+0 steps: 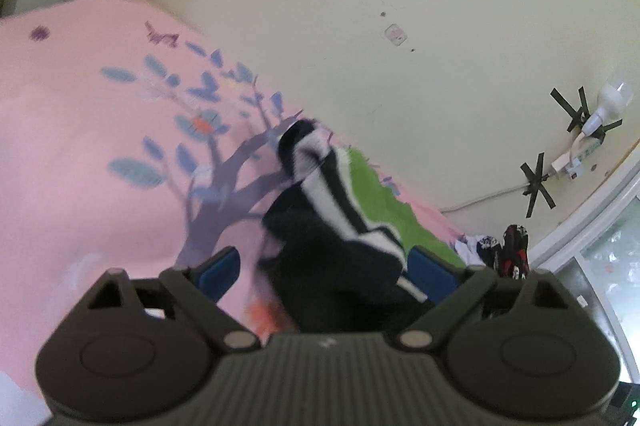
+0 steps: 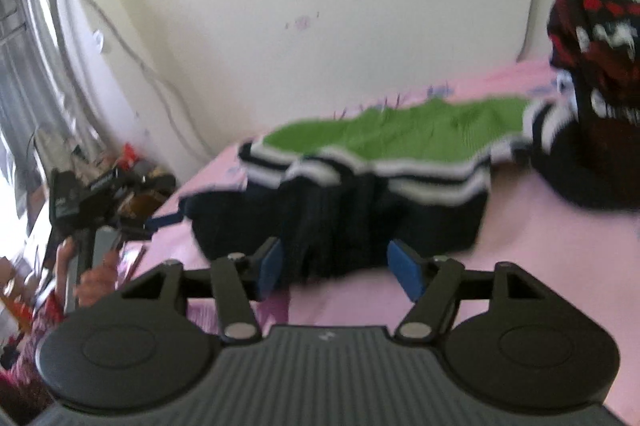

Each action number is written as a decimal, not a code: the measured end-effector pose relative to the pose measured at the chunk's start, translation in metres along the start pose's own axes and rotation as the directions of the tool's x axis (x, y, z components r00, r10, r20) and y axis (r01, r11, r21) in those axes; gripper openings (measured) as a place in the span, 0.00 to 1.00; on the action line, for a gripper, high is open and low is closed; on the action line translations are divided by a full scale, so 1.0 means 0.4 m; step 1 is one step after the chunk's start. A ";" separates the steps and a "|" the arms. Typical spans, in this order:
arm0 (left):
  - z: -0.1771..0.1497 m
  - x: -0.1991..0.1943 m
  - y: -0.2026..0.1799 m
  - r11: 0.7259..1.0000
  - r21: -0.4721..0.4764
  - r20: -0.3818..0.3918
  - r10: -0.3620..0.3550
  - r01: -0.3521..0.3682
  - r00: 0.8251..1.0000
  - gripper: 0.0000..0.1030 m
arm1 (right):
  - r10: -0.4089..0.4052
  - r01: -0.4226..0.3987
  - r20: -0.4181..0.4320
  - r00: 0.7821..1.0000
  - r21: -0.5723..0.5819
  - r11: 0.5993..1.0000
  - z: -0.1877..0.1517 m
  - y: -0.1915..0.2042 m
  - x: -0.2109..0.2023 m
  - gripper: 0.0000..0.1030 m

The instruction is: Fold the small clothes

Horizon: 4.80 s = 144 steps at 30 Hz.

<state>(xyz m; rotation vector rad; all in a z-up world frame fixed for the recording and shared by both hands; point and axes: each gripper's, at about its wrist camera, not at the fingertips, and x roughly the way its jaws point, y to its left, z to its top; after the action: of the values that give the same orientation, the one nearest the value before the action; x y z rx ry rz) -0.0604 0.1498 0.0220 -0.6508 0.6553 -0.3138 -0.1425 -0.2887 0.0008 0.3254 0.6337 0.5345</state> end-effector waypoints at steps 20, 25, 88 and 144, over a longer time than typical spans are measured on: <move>-0.093 -0.058 -0.157 0.974 0.138 -0.142 -0.159 0.179 0.977 0.21 | 0.362 -0.360 -0.001 0.932 -0.090 0.928 0.066 0.127 -0.037 0.16; -0.096 -0.337 -0.211 0.911 0.375 0.021 -0.195 0.173 0.981 0.79 | 0.531 -0.520 -0.036 0.847 -0.271 0.810 0.020 0.178 -0.232 0.26; -0.140 -0.187 -0.113 0.932 0.349 0.044 0.087 -0.097 0.995 0.49 | -0.441 0.521 0.311 0.842 -0.258 0.813 0.223 0.110 -0.375 0.54; -0.061 0.115 -0.034 0.988 0.113 -0.084 -0.094 0.103 0.992 0.79 | -0.113 0.103 0.059 0.992 0.156 0.982 0.183 0.003 0.477 0.83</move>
<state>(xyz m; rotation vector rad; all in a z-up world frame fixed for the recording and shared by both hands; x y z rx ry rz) -0.0424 0.1068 -0.0054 -0.5615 0.6757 -0.4685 0.0331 -0.1894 -0.0328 0.4490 0.6240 0.3700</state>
